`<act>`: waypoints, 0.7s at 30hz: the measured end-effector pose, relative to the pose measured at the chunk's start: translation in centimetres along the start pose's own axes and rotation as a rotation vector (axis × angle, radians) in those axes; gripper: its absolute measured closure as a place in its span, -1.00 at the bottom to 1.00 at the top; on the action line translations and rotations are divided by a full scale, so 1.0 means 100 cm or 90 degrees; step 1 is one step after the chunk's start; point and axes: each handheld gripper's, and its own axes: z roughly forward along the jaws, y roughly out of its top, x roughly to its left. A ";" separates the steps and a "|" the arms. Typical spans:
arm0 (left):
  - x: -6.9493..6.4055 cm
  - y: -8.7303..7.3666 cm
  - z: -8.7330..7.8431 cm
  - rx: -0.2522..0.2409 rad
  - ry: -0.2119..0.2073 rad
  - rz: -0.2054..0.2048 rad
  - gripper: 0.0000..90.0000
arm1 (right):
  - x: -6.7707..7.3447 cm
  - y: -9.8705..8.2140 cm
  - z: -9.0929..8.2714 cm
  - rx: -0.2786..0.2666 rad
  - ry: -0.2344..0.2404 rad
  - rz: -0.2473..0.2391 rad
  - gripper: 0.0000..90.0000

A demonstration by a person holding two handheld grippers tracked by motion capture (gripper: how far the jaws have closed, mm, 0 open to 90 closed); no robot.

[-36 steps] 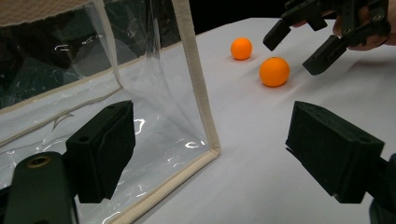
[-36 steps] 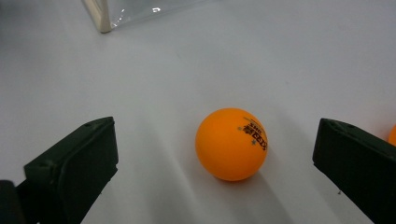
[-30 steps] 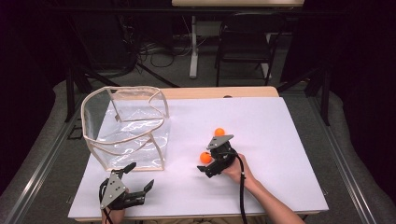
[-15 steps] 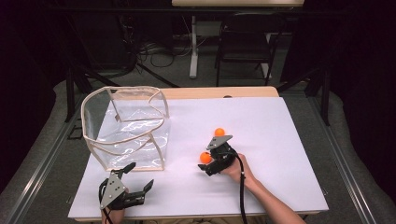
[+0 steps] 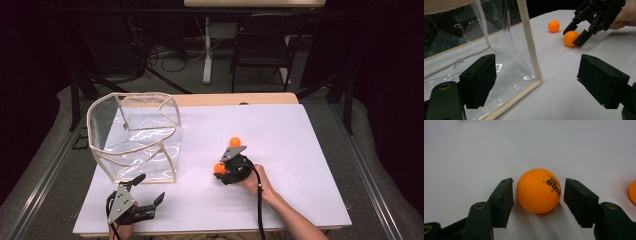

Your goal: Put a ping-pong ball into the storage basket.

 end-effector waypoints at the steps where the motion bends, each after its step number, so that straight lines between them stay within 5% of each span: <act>1: 0.000 0.000 0.000 0.000 0.000 0.000 -0.65 | 0.000 0.000 0.000 0.000 0.001 -0.001 -0.06; 8: 0.000 0.000 0.000 0.002 -0.003 -0.001 -0.65 | 0.000 0.000 0.000 0.003 -0.001 -0.006 0.11; 21: 0.000 0.000 0.000 0.000 -0.003 -0.002 -0.65 | 0.000 0.001 -0.007 -0.022 -0.003 -0.017 0.13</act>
